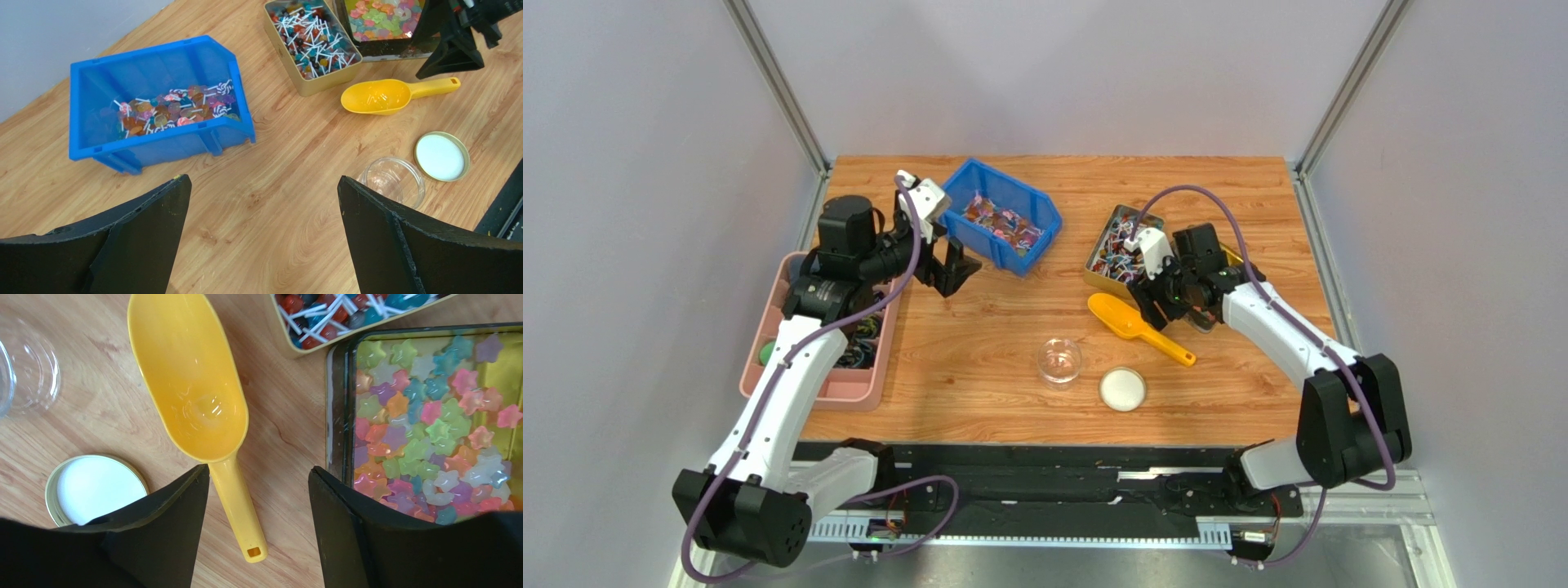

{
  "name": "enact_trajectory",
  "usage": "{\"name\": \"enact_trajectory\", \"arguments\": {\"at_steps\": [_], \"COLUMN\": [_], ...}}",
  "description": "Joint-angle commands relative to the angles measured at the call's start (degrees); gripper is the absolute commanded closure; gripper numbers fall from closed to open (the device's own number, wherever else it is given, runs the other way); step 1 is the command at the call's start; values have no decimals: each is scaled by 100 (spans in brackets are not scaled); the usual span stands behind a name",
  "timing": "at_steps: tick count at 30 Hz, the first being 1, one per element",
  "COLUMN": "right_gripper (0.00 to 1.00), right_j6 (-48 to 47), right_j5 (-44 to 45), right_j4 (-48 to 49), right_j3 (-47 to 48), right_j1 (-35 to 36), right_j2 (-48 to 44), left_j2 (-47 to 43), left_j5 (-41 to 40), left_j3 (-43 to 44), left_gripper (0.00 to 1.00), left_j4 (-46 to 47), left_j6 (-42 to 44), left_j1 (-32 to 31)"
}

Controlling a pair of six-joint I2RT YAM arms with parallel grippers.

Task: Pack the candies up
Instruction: Pick up the spatula from the center of the board.

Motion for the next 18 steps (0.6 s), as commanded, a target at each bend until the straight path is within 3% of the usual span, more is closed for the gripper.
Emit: {"name": "enact_trajectory", "arguments": {"at_steps": [1,18], "right_gripper": [39,35], "right_j6": [-387,-722], "right_j5": [-147,-746], "right_j4": [-219,-343], "right_j3": [110,-207], "right_j1": [42,51], "right_j2": [77,235], "left_j2": [-219,-368], "left_j5": [71,168], "left_j3": [-80,-177], "left_gripper": [1,1], "left_j4": [336,397], "left_j6": [-98,-160], "left_j1": [-29,-29]}}
